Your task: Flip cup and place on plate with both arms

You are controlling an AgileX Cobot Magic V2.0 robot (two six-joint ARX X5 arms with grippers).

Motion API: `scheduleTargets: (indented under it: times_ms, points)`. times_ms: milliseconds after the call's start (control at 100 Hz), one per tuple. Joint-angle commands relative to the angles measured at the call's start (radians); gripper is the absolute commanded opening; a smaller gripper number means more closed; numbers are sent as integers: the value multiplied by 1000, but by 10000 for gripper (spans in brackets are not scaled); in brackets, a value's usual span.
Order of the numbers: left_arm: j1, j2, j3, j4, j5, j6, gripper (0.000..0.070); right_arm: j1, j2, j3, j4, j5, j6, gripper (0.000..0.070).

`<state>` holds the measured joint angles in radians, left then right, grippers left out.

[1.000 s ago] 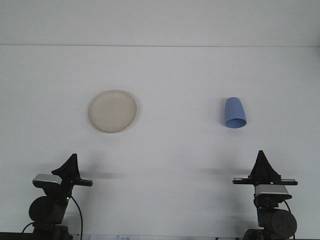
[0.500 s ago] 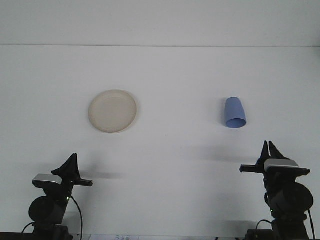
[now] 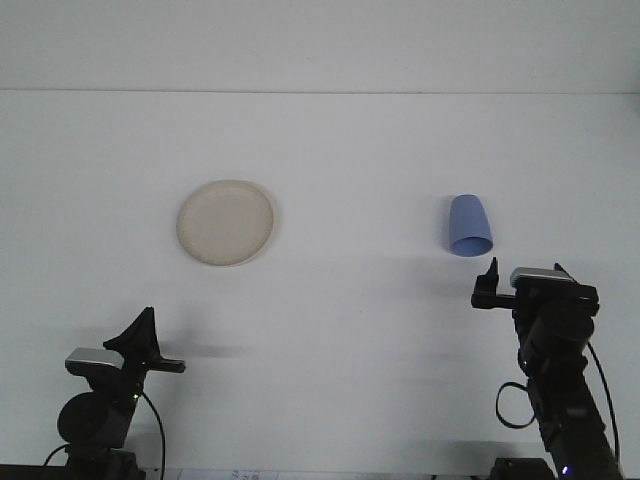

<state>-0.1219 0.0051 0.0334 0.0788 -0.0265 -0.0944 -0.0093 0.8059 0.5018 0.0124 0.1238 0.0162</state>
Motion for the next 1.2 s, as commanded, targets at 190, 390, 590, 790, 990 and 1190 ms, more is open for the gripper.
scheduleTargets:
  times_ms: [190,390,590,790,990,1190]
  points:
    - [0,-2,-19,13,3,3,12,-51,285,-26,218,-58,-13,692]
    - [0,-2,-19,13,3,3,12,-101,491,-25,426,-119,-19,692]
    - [0,-2,-19,13,3,3,12,-140,671,-11,581,-212,-19,688]
    - [0,-2,-19,13,3,3,12,-152,796,36,664,-287,-19,686]
    - [0,-2,-19,13,3,3,12,-154,851,93,688,-298,-21,586]
    - [0,-2,-19,13,3,3,12,-156,852,116,689,-413,-54,5]
